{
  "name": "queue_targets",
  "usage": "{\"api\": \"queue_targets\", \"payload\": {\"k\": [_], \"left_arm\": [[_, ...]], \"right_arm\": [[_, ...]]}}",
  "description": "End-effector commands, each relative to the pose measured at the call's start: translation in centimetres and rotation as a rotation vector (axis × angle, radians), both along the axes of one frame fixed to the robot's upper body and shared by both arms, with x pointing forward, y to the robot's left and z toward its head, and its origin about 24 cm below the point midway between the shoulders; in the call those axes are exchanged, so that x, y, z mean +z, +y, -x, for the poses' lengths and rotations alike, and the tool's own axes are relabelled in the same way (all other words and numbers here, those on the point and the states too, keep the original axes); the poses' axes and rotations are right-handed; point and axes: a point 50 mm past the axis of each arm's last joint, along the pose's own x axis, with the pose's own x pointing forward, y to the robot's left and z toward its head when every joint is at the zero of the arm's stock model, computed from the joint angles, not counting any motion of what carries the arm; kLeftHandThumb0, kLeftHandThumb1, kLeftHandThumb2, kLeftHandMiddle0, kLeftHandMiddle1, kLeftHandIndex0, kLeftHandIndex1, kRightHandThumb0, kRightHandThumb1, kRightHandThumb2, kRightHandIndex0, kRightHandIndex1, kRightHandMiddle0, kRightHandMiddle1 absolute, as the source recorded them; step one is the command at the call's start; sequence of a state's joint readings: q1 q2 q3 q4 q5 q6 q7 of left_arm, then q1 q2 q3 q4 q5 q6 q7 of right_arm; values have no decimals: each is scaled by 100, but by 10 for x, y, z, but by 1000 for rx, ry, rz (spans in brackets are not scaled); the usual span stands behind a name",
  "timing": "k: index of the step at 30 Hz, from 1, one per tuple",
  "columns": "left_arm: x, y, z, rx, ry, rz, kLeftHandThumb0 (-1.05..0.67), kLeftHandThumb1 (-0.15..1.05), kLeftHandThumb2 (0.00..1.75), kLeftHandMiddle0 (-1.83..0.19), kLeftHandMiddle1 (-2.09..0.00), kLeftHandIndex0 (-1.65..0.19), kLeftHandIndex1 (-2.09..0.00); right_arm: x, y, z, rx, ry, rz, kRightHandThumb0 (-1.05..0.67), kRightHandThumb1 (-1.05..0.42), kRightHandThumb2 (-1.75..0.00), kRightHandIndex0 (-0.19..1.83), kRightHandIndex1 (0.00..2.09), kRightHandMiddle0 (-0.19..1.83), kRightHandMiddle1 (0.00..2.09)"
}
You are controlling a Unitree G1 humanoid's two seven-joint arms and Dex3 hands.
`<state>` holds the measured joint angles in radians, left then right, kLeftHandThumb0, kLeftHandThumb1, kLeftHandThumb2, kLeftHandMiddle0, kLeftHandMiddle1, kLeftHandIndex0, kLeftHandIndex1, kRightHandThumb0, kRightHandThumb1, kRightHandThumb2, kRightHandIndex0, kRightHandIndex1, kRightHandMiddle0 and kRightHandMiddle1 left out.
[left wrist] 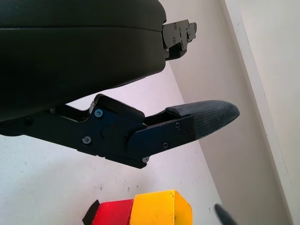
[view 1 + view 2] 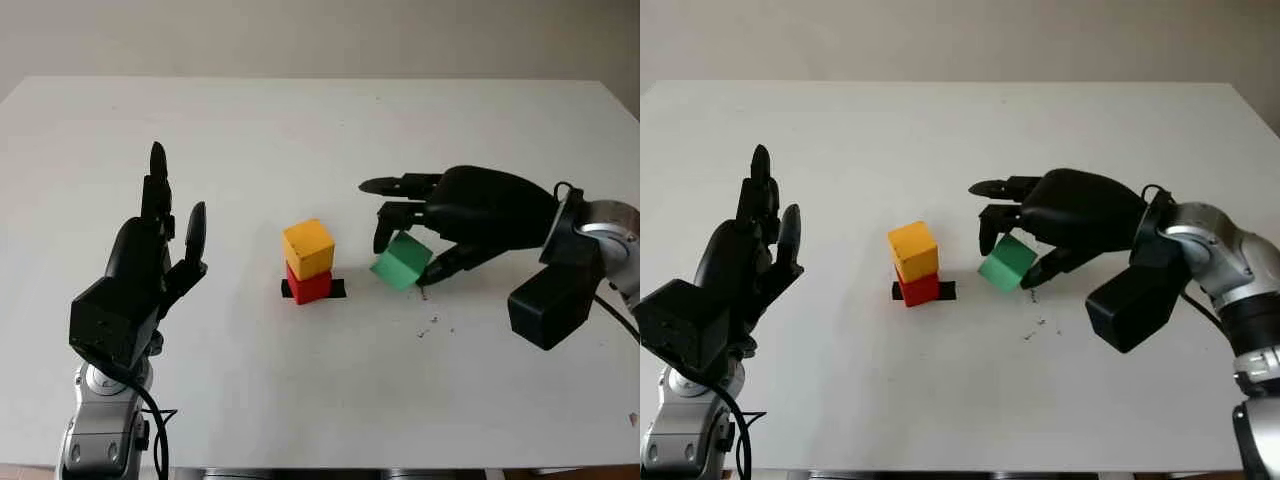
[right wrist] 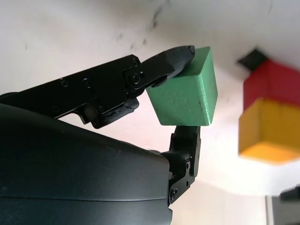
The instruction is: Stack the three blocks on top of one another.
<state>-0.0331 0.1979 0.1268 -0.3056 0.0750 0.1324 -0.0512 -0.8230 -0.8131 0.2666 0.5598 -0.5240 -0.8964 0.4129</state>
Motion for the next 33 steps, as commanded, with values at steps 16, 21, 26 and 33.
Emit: {"api": "queue_targets", "payload": {"k": [16,21,26,33], "left_arm": [[0,-6,-1,-4,-8,3,-76,105,71,19,0,19,0],[1,-7,-3,-4,-9,5,-77,105,71,19,0,19,0],[3,-8,-5,-16,-22,15,-74,105,72,19,0,19,-2],[4,-9,-7,-24,-35,16,-74,105,73,19,0,19,-2]], "right_arm": [[96,41,-25,-97,182,-215,-44,-89,-5,35,8,56,120],[106,58,-22,-122,257,-231,-49,-89,-5,37,8,57,122],[106,76,-18,-160,338,-230,-49,-89,-6,38,8,49,130],[94,87,-16,-219,438,-229,-48,-93,-6,35,5,43,137]]}}
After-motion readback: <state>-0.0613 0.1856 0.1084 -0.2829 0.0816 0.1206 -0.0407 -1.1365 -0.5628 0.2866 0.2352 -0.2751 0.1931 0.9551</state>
